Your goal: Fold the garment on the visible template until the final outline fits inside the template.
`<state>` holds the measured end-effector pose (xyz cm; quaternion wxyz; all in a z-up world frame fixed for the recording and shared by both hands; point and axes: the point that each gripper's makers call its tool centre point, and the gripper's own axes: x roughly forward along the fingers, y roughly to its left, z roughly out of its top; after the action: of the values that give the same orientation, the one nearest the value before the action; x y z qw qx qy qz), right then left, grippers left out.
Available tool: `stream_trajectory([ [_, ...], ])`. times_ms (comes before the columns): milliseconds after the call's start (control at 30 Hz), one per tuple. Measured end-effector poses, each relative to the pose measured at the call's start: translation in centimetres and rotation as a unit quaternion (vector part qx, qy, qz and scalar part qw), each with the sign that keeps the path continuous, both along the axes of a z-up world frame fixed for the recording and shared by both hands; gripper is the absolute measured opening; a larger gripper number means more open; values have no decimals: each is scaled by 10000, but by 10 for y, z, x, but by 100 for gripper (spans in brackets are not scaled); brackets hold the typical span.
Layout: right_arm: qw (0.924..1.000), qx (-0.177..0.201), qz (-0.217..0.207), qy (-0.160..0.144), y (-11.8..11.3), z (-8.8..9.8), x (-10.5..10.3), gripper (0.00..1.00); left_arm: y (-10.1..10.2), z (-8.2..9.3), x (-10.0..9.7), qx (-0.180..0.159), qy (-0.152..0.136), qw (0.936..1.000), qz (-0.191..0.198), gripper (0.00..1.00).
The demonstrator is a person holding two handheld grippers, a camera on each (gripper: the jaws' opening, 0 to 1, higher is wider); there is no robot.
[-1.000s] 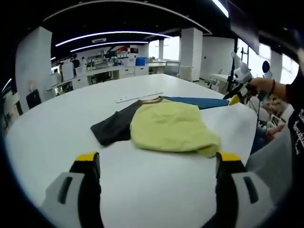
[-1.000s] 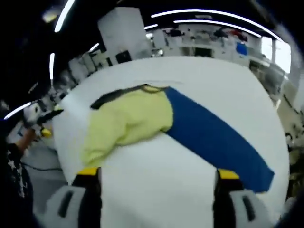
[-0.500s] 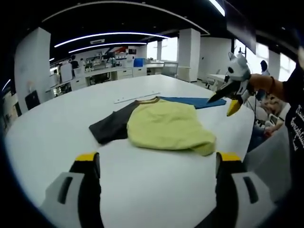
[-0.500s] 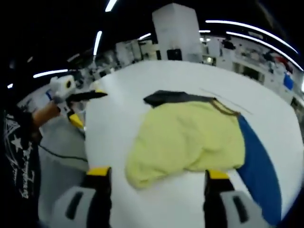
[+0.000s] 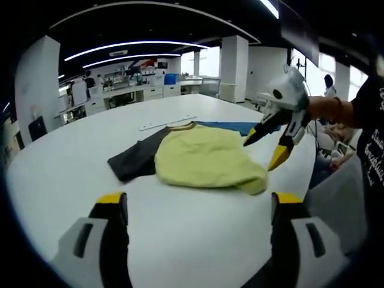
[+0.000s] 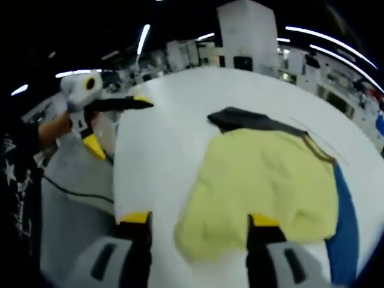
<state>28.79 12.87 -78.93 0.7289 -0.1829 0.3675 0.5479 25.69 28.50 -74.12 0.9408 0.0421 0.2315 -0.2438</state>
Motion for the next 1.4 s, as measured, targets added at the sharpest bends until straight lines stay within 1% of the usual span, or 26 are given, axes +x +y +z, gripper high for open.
stream_trajectory([
  [67, 10000, -18, 59, -24, 5, -5, -2, 57, 0, -1, 0, -14, 13, 10000, -1, 95],
  [233, 9999, -37, 94, 76, 18, -18, -4, 51, -4, -3, -1, -16, 51, 10000, 6, 94],
  [333, 9998, -105, 154, -85, 25, -25, 1, 45, -8, -2, -2, -22, 49, 10000, 6, 93],
  [367, 9996, -88, 151, -217, 29, -27, 4, 41, -10, -2, -2, -15, 50, 10000, -4, 93],
  [400, 9994, -111, 188, -279, 31, -29, 6, 38, -11, -2, -3, -2, 60, 10000, -10, 93],
  [467, 9992, -164, 210, -302, 34, -33, 5, 35, -12, -3, -5, 11, 80, 10000, -2, 92],
  [533, 9987, -292, 222, -347, 34, -39, 5, 33, -12, -4, -6, 21, 112, 9999, 26, 91],
  [667, 9968, -531, 274, -540, 32, -49, 8, 24, -14, -4, -8, 16, 126, 9999, 43, 91],
  [733, 9964, -605, 174, -568, 31, -53, 12, 20, -12, -4, -8, 36, 139, 9998, 105, 91],
  [800, 9966, -599, 110, -554, 31, -54, 14, 18, -10, -5, -8, 68, 145, 9998, 131, 91],
  [833, 9966, -600, 94, -555, 31, -54, 15, 16, -8, -6, -8, 73, 152, 9997, 162, 92],
  [900, 9967, -593, 69, -546, 31, -55, 17, 6, -7, -6, -8, 59, 161, 9997, 185, 92],
  [933, 9969, -578, 35, -539, 30, -54, 16, 2, -7, -6, -8, 53, 169, 9996, 198, 92],
  [967, 9970, -567, 20, -531, 30, -54, 17, 0, -6, -6, -8, 50, 165, 9996, 210, 91],
  [1100, 9980, -453, -64, -439, 30, -48, 16, 0, -7, -6, -7, 17, 168, 9996, 231, 91],
  [1133, 9983, -369, -152, -419, 30, -42, 19, 0, -8, -6, -7, 14, 164, 9996, 214, 90],
  [1200, 9986, -230, -154, -448, 30, -32, 20, 0, -7, -5, -6, 25, 133, 9997, 206, 89],
  [1267, 9985, -81, -240, -484, 28, -20, 25, 0, -7, -5, -6, 20, 137, 9997, 203, 89],
  [1300, 9982, -18, -281, -521, 26, -12, 30, 0, -6, -5, -6, 15, 144, 9997, 202, 88],
  [1400, 9970, 75, -389, -669, 22, 1, 44, 0, -4, -7, -5, 29, 165, 9997, 204, 88],
])
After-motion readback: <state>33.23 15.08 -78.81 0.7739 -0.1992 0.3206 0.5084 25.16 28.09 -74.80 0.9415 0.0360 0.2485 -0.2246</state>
